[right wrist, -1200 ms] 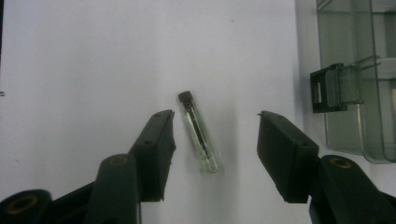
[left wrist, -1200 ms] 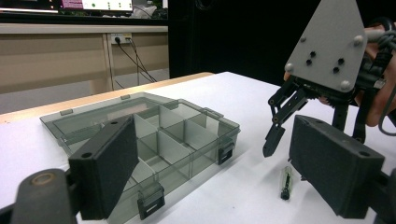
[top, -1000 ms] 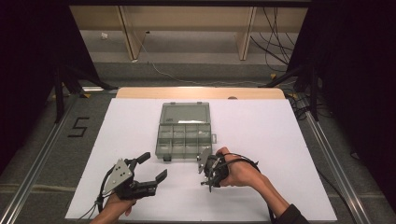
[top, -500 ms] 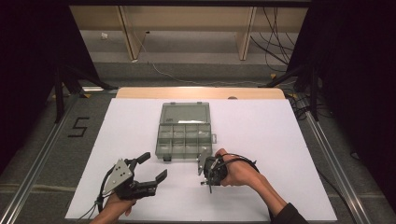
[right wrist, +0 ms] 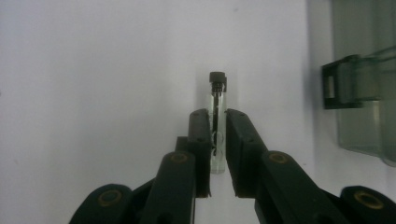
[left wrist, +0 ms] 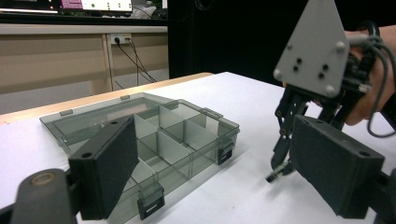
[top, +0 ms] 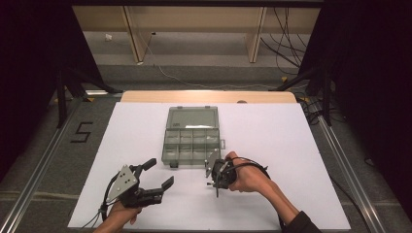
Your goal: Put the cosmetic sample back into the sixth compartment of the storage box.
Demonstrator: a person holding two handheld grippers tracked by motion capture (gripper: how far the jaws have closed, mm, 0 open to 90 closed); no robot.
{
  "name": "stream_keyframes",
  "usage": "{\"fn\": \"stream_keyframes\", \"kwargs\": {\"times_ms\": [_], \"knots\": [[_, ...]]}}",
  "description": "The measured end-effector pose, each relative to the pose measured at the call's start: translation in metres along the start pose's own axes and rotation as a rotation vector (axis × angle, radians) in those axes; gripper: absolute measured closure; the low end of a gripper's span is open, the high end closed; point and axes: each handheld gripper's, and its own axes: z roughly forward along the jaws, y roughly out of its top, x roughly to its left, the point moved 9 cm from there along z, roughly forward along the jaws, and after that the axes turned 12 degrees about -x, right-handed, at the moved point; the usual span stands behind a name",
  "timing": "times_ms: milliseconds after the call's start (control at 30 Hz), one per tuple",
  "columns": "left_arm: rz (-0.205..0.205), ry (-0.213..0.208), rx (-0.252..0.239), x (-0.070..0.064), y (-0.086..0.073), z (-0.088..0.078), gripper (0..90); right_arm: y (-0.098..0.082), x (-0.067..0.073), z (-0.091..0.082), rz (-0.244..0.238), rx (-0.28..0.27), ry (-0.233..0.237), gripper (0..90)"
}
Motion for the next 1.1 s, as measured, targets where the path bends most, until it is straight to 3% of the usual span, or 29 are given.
{"fn": "stream_keyframes", "kwargs": {"times_ms": [67,167,200,267,333,367,400,833,933,1100], "knots": [[0.0,0.0,0.0,0.0,0.0,0.0,15.0,0.004,-0.006,-0.003,0.046,-0.037,-0.041,80.9],[-0.001,0.001,0.001,0.0,0.0,0.0,15.1,0.006,-0.008,-0.006,0.076,-0.059,-0.058,80.9],[-0.001,0.001,0.001,0.0,0.0,0.0,15.0,0.01,-0.011,-0.008,0.109,-0.094,-0.077,80.9],[-0.001,0.001,0.001,0.0,0.0,0.0,15.0,0.012,-0.011,-0.009,0.115,-0.108,-0.075,80.9],[-0.001,0.001,0.0,0.0,0.0,0.0,15.0,0.018,-0.013,-0.013,0.168,-0.149,-0.095,80.9],[-0.001,0.001,0.001,0.0,0.0,0.0,15.0,0.018,-0.013,-0.013,0.168,-0.149,-0.095,80.9],[-0.001,0.001,0.0,0.0,0.0,0.0,15.0,0.022,-0.015,-0.014,0.193,-0.186,-0.107,80.9],[-0.001,0.003,0.0,0.0,0.0,0.0,15.0,0.041,-0.03,-0.022,0.296,-0.305,-0.155,80.9],[-0.001,0.002,-0.001,0.0,0.0,0.0,15.0,0.054,-0.037,-0.025,0.318,-0.346,-0.171,80.9],[-0.002,0.001,-0.001,0.0,0.0,0.0,15.1,0.067,-0.043,-0.023,0.342,-0.371,-0.18,80.9]]}}
